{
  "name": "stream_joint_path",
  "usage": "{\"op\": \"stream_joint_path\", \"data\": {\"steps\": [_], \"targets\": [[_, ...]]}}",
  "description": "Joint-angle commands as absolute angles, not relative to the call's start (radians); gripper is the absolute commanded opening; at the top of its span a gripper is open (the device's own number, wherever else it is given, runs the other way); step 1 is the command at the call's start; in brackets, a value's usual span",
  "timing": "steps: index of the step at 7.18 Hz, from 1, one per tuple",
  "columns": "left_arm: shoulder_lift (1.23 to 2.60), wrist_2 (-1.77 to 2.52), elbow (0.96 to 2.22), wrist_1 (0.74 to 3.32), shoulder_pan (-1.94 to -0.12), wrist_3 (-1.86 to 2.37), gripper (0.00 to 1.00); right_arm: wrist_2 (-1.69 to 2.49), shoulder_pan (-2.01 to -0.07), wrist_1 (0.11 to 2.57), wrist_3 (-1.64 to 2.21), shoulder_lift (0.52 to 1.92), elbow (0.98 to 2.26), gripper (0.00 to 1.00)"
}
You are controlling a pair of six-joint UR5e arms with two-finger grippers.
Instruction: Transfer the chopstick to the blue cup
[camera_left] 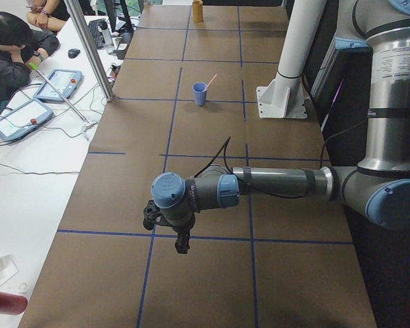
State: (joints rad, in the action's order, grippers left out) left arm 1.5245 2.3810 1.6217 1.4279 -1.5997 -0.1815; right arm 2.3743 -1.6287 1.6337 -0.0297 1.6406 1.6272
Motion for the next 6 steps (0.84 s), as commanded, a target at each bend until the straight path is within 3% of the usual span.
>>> {"op": "stream_joint_path", "data": {"steps": [1,6], "targets": [[1.525,2.384,1.620,1.422,-1.598,-0.179,1.00,2.372,-1.628,1.634,-0.029,1.643,1.623,1.00],[1.513,2.381,1.620,1.431,-1.600,-0.183,1.00,2.373,-1.628,1.634,-0.026,1.643,1.624,1.00]]}}
